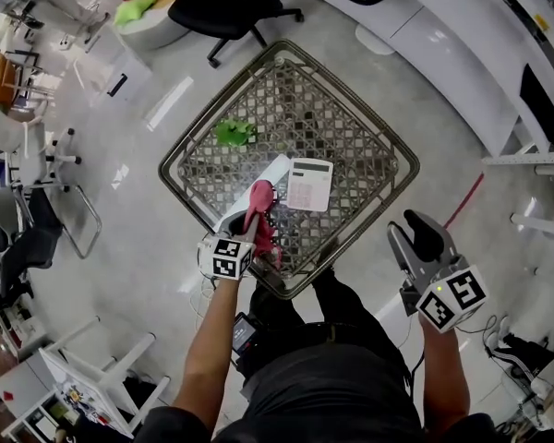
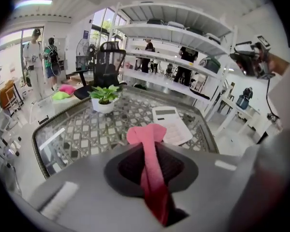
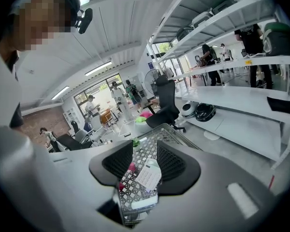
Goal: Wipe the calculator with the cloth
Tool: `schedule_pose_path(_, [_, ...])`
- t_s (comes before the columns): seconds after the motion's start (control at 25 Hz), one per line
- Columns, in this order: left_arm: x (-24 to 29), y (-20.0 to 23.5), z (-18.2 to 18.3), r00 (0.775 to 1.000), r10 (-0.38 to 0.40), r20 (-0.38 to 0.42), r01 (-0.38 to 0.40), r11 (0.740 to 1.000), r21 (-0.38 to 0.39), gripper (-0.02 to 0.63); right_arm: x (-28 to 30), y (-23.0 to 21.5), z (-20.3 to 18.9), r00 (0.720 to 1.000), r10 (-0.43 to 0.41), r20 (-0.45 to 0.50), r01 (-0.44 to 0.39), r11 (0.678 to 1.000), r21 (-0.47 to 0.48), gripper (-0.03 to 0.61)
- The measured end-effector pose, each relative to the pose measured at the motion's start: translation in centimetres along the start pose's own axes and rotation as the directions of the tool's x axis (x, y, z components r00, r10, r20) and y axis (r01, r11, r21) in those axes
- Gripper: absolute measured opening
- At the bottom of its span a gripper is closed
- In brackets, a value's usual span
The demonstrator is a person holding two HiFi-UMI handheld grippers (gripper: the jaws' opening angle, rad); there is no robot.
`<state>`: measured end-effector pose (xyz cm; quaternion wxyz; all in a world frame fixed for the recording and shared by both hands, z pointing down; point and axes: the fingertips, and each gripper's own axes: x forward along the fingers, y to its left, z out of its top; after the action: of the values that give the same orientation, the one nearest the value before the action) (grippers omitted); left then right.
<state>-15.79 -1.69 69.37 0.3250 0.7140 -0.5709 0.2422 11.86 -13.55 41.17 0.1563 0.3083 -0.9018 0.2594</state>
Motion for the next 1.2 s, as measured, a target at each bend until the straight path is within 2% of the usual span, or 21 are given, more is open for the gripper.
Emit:
schedule_pose_path(0.2, [0.7, -1.1, 4.0, 0.996, -0.011, 0.094, 0.014, 1.000, -0.028, 0.103, -0.9, -0.8, -0.1, 1.000, -0.026, 0.009, 0.026, 1.000, 0.014, 0.153])
schedule_pose_path(0.44, [4.1, -2.2, 6.5, 0.991, -0.026, 0.128, 0.036, 0.996, -0.083, 0.103, -2.7, -2.5, -0.9, 0.997, -0.075, 0.021, 0.074, 0.997, 0.037, 0.153])
schedule_pose_path(0.68, [8.1, -3.8, 8.8, 0.990, -0.036, 0.135, 0.051, 0.992, -0.115, 0.103, -4.8, -4.5, -1.6, 0.991, -0.130, 0.017, 0.128, 0.990, 0.065, 0.153])
schedule_pose_path(0.96, [12.5, -5.1, 10.0, 0.994, -0.015, 0.107, 0.029, 0.991, -0.129, 0.103, -6.9, -6.6, -2.9, 0.985, -0.174, 0.011, 0.172, 0.981, 0.091, 0.153])
schedule_pose_path(1.2, [14.9, -8.9, 10.8, 0.993, -0.062, 0.098, 0.072, 0.992, -0.104, 0.103, -7.6, -7.8, -3.8, 0.981, -0.192, -0.003, 0.191, 0.976, 0.109, 0.153])
